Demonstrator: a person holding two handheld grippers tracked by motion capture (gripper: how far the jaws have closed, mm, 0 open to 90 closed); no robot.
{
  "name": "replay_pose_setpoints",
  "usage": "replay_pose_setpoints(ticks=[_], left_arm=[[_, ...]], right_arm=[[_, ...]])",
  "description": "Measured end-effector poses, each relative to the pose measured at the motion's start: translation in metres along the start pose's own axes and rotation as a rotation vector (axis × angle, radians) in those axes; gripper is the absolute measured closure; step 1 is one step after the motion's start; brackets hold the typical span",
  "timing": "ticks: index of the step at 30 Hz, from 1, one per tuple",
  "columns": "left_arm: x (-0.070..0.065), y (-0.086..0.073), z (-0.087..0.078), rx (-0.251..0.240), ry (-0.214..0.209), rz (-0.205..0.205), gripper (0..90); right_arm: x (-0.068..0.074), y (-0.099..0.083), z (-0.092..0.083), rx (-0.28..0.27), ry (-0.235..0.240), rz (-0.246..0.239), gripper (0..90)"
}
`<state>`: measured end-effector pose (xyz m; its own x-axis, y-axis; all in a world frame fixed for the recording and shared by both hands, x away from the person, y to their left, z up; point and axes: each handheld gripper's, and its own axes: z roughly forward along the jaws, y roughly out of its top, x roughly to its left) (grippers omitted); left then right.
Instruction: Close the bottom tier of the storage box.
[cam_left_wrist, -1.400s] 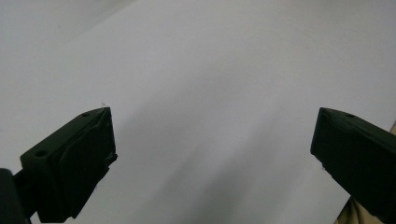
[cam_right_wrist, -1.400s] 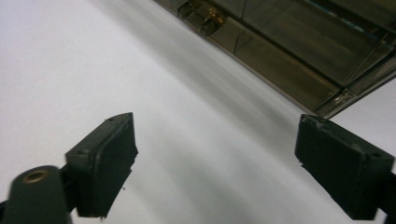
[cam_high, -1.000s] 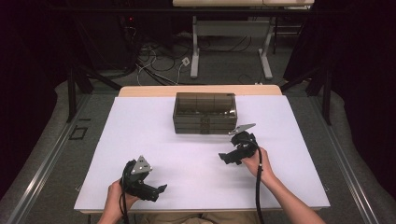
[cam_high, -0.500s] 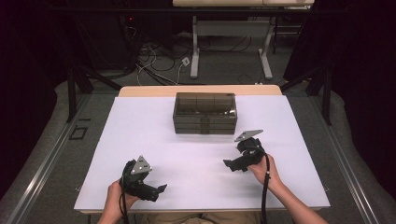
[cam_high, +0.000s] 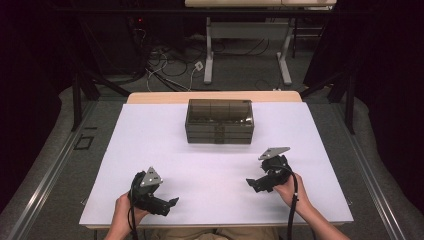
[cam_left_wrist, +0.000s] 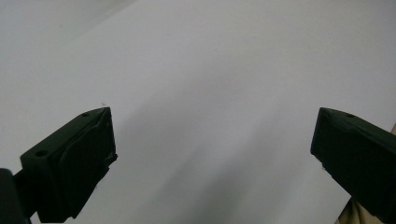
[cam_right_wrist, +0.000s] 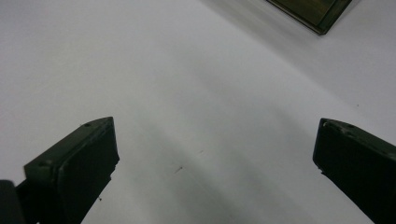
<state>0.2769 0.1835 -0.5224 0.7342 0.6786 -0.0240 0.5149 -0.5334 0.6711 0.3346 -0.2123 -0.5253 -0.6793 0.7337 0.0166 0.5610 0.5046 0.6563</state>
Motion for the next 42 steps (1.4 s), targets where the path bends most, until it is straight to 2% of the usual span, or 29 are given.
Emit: replay_pose_setpoints(ticks=[2,3,4,5,7,8,10,15,17,19,20,21,22,24,25,27,29,30,32,42], left_arm=[[0.0,0.0,0.0,-0.002,0.0,-0.003,0.0],[0.0,0.0,0.0,-0.001,0.0,0.0,0.0],[0.001,0.0,0.0,0.001,0.001,0.017,0.0],[0.001,0.0,0.0,0.002,0.001,0.017,0.0],[0.001,0.0,0.0,0.002,0.002,0.017,0.0],[0.001,0.0,0.0,0.002,0.001,0.016,0.0],[0.0,0.0,0.0,-0.001,-0.001,-0.001,0.0],[0.0,0.0,0.0,-0.001,-0.001,-0.001,0.0],[0.0,0.0,0.0,-0.001,0.0,-0.001,0.0],[0.0,0.0,0.0,-0.001,0.002,-0.001,0.0],[0.0,0.0,0.0,-0.003,0.004,-0.007,0.0],[0.002,0.0,0.0,0.004,0.005,0.02,0.0],[0.002,0.0,-0.001,0.004,0.006,0.021,0.0],[0.002,0.0,0.0,0.002,0.005,0.017,0.0],[0.0,0.0,0.0,-0.002,0.002,-0.006,0.0],[0.0,0.0,0.0,-0.003,-0.001,-0.002,0.0],[0.0,0.0,0.001,-0.003,0.0,-0.001,0.0],[0.0,0.0,0.001,-0.004,0.0,-0.008,0.0],[0.002,0.0,0.0,0.004,0.005,0.015,0.0],[0.003,0.0,0.001,0.004,0.0,0.018,0.0]], right_arm=[[0.0,-0.003,-0.002,-0.003,-0.001,-0.004,0.0],[0.001,-0.004,-0.003,0.0,-0.006,0.009,0.0],[0.001,-0.005,-0.005,-0.002,-0.003,0.001,0.0],[0.001,-0.007,-0.005,-0.012,-0.001,-0.001,0.0],[0.002,-0.009,-0.009,0.012,-0.005,-0.003,0.0],[0.002,-0.011,-0.009,-0.001,-0.009,-0.001,0.0],[0.003,-0.013,-0.011,0.002,-0.015,-0.002,0.0],[0.004,-0.021,-0.016,0.018,-0.012,-0.01,0.0],[0.005,-0.025,-0.017,0.006,-0.015,-0.003,0.0],[0.004,-0.027,-0.02,0.028,-0.021,-0.014,0.0],[0.005,-0.029,-0.021,0.016,-0.027,-0.011,0.0],[0.004,-0.031,-0.022,0.021,-0.026,-0.012,0.0],[0.004,-0.033,-0.024,0.031,-0.02,-0.008,0.0],[0.004,-0.037,-0.026,0.026,-0.033,-0.015,0.0],[0.004,-0.039,-0.027,0.037,-0.032,-0.015,0.0],[0.005,-0.043,-0.028,0.031,-0.041,-0.002,0.0],[0.005,-0.047,-0.03,0.031,-0.048,-0.021,0.0],[0.004,-0.047,-0.031,0.036,-0.042,-0.015,0.0],[0.004,-0.05,-0.034,0.033,-0.048,-0.011,0.0],[0.004,-0.061,-0.04,0.019,-0.048,0.012,0.0]])
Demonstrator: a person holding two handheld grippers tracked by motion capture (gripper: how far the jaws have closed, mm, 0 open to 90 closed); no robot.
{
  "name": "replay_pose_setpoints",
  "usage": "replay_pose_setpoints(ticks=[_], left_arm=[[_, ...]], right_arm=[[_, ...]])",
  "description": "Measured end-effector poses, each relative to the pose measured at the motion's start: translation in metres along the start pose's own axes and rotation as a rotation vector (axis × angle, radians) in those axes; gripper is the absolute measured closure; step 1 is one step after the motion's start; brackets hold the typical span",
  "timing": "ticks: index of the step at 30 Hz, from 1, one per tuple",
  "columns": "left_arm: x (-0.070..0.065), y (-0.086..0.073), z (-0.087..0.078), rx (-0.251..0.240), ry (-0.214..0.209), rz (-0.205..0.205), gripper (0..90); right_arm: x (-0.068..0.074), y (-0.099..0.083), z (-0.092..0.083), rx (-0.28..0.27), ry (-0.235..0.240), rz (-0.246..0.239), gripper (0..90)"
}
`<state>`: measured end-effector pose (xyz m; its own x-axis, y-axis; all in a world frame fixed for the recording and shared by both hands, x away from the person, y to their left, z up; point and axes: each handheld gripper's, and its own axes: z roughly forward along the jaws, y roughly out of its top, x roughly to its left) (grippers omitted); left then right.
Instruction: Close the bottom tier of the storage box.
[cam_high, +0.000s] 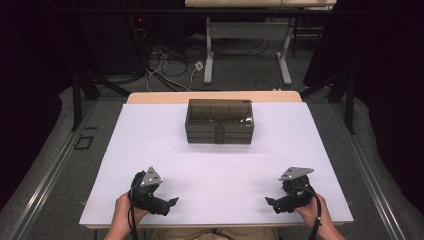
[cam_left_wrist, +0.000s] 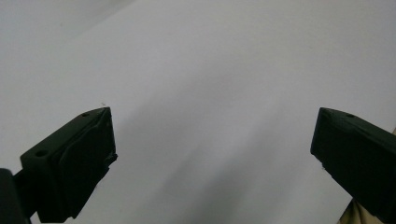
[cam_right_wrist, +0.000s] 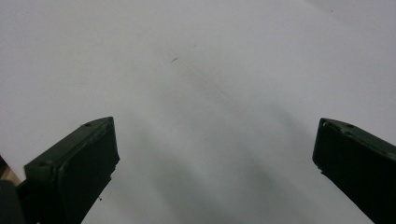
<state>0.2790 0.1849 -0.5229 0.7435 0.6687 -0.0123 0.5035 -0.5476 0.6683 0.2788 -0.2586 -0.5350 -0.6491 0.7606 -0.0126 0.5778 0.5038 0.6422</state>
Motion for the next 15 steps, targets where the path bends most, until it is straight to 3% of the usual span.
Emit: replay_pose_setpoints(ticks=[11,15], left_arm=[[0.0003,-0.0011,0.0006,0.009,0.0,0.001,0.0],[0.0002,-0.0013,0.0014,0.013,0.0,0.006,0.0]], right_arm=[[0.0015,-0.0023,-0.0013,0.023,-0.007,-0.01,0.0],[0.0021,-0.003,-0.0003,0.005,-0.017,-0.005,0.0]])
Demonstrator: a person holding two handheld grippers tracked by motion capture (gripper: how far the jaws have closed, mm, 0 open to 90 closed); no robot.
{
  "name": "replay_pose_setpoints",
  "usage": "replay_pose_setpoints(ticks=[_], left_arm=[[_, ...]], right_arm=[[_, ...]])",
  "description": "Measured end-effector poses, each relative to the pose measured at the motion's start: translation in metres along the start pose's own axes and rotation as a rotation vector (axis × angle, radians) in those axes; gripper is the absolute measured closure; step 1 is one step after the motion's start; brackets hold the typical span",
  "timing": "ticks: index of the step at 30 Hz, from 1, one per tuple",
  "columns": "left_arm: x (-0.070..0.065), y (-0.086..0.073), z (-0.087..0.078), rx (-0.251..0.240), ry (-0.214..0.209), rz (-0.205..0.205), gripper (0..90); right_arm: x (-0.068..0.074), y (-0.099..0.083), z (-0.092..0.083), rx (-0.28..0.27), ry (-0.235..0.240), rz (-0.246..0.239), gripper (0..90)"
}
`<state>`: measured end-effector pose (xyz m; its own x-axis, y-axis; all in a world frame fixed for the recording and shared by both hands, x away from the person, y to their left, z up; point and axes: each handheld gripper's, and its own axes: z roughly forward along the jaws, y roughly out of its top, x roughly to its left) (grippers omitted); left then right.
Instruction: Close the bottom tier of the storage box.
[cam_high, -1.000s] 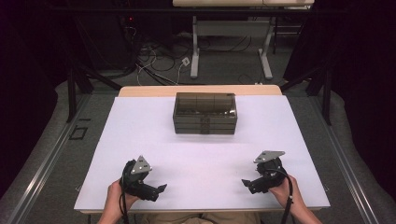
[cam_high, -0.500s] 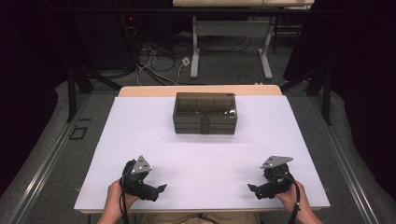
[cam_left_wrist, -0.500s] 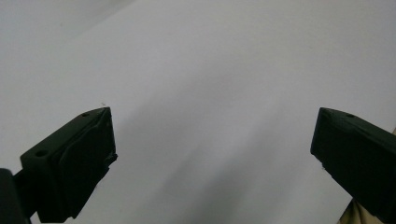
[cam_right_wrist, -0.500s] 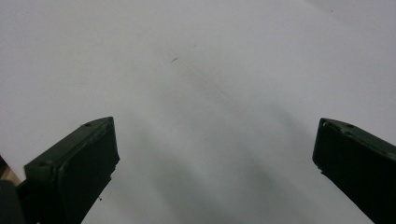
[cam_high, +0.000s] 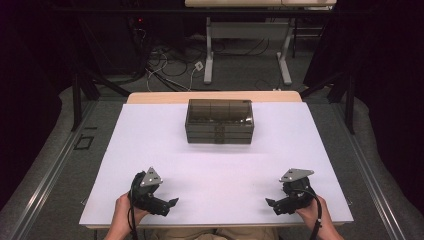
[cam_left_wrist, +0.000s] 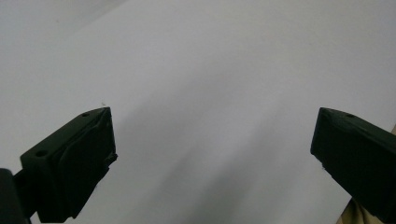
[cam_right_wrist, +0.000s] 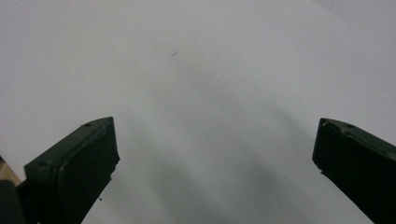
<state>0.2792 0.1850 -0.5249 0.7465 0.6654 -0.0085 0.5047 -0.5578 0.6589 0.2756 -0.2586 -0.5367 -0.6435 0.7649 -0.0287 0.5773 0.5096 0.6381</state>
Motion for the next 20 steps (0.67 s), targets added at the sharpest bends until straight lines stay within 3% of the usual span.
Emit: replay_pose_setpoints(ticks=[20], left_arm=[[0.0014,0.001,0.0034,0.014,-0.008,0.0,0.0]], right_arm=[[-0.0022,-0.0018,0.0,0.003,-0.003,-0.017,0.0]])
